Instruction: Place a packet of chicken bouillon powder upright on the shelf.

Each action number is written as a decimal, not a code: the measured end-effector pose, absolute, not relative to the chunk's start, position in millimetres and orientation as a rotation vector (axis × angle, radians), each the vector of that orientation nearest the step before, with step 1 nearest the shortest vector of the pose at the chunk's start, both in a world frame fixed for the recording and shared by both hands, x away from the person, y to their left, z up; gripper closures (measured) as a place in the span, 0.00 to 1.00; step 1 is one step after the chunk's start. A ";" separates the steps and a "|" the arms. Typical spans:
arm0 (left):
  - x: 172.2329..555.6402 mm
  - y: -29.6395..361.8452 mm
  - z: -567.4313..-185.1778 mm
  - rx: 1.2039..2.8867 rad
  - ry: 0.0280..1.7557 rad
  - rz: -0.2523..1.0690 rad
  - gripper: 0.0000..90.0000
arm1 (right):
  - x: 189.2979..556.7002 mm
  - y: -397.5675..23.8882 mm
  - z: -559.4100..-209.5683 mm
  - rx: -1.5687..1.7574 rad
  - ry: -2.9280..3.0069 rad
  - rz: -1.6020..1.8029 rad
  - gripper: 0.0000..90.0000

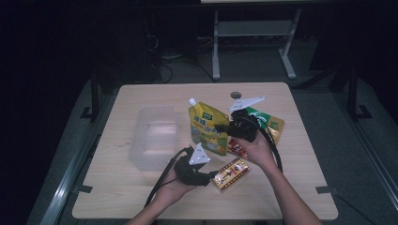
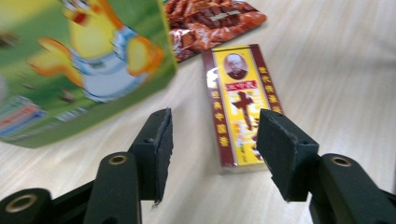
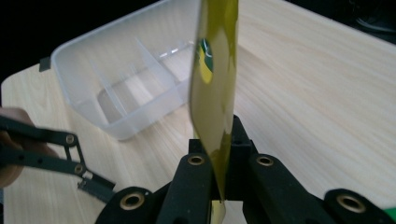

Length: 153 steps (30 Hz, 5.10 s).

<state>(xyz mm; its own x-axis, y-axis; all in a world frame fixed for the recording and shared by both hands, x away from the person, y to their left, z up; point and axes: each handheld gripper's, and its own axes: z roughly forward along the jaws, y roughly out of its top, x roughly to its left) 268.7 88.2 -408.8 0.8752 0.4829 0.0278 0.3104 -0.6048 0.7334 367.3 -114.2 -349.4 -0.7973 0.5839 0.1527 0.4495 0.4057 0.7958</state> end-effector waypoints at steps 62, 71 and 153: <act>232.5 106.4 -425.7 2.205 0.533 0.269 0.30 | 391.2 38.3 -313.1 0.604 2.605 1.498 1.00; 233.7 107.2 -426.1 2.204 0.532 0.275 0.30 | 390.3 46.1 -317.6 0.603 2.615 1.502 1.00; 233.1 103.6 -428.3 2.214 0.543 0.249 0.30 | 386.3 16.4 -355.9 0.757 2.680 1.445 0.65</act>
